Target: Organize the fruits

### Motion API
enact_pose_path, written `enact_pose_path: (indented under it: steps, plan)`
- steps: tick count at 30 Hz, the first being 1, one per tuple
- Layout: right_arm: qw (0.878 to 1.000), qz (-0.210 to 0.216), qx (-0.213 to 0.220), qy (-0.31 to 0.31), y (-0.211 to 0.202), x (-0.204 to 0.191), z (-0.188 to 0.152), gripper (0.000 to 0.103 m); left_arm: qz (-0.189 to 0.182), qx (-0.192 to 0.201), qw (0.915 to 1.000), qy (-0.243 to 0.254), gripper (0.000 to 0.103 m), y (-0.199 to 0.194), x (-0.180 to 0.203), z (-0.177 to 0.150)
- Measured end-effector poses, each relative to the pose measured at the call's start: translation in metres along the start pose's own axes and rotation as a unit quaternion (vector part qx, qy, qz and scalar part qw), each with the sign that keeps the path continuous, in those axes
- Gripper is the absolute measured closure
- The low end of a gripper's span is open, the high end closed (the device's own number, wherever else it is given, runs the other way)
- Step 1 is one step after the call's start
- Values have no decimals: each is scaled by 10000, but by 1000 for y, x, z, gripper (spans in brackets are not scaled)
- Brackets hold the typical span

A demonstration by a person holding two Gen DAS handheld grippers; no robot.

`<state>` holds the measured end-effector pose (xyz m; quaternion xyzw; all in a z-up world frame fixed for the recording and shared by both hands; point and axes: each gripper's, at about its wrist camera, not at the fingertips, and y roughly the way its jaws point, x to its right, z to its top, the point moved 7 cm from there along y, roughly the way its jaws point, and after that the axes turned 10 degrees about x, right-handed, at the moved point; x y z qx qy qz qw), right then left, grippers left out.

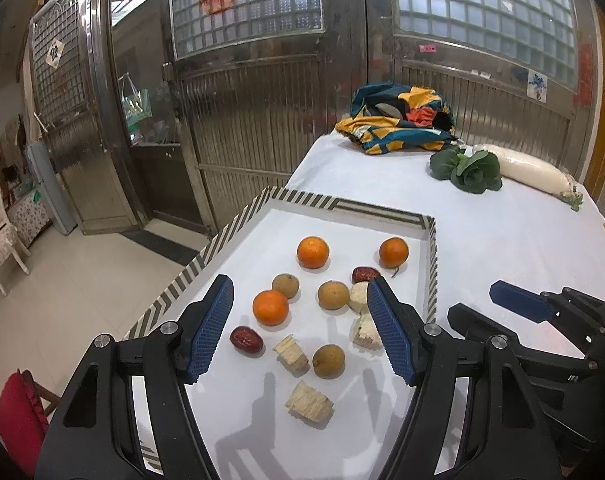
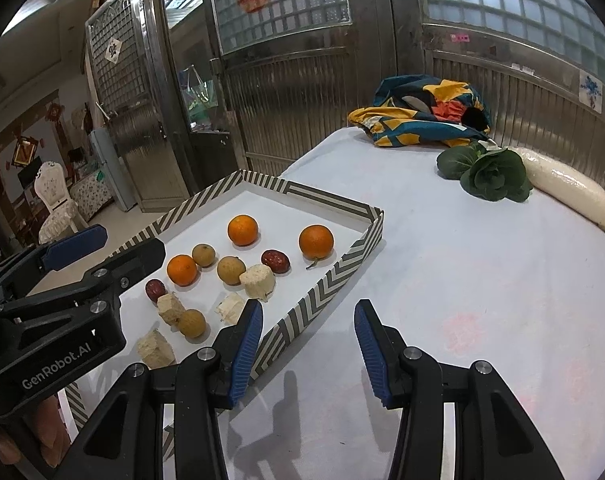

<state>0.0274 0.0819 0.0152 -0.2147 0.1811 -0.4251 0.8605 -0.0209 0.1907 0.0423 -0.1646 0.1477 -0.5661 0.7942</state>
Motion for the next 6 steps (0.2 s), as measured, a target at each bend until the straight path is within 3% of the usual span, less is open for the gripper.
enact_pose_path:
  steps: [3, 6]
  plan:
    - [10000, -6, 25, 63, -5, 5, 2, 57, -54, 73, 9999, 90, 33, -3, 8, 3]
    - [9997, -142, 80, 154, -19, 21, 3, 57, -362, -10, 9993, 90, 33, -6, 29, 5]
